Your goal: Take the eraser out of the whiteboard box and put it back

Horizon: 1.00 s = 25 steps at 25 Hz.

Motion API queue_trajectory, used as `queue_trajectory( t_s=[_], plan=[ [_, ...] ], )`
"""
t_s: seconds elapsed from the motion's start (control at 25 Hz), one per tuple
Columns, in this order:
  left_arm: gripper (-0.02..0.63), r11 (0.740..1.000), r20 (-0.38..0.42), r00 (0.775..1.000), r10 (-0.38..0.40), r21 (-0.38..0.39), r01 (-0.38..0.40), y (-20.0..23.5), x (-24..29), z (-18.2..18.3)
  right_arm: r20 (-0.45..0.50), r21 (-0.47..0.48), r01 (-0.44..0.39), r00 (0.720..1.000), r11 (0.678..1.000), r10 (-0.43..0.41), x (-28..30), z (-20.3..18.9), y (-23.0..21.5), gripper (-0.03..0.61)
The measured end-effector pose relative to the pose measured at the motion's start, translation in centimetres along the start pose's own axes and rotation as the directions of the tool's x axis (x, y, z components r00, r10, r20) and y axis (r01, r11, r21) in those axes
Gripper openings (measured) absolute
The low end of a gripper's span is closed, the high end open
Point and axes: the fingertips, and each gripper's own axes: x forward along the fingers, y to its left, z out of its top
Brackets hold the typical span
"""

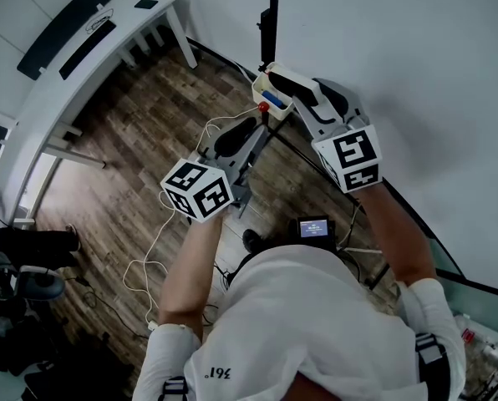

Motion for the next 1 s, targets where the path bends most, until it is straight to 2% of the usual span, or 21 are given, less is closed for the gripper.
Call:
queue_trajectory(
  t_s=[0.32, 0.52, 1.0],
  plan=[
    [0.1, 1.0, 0.019, 1.0, -0.005, 0.025, 0.004, -1.8, -0.7, 0.6, 0.056, 0.063, -0.001, 0.998, 0.998, -0.003, -2.6, 1.7, -0.3, 0.193],
    [0.101, 1.0, 0.039, 0.999, -0.004, 0.013, 0.003, -2.9, -1.6, 0.7, 0.086, 0.089, 0.003, 0.996, 0.996, -0.011, -4.6, 2.5, -0.3, 0.193],
    [0.101, 0.999, 0.039, 0.999, 0.025, -0.021, -0.025, -3.3, -3.3, -0.3, 0.096, 0.157, 0.007, 0.995, 0.987, -0.022, -7.2, 1.6, -0.1, 0.192]
  ],
)
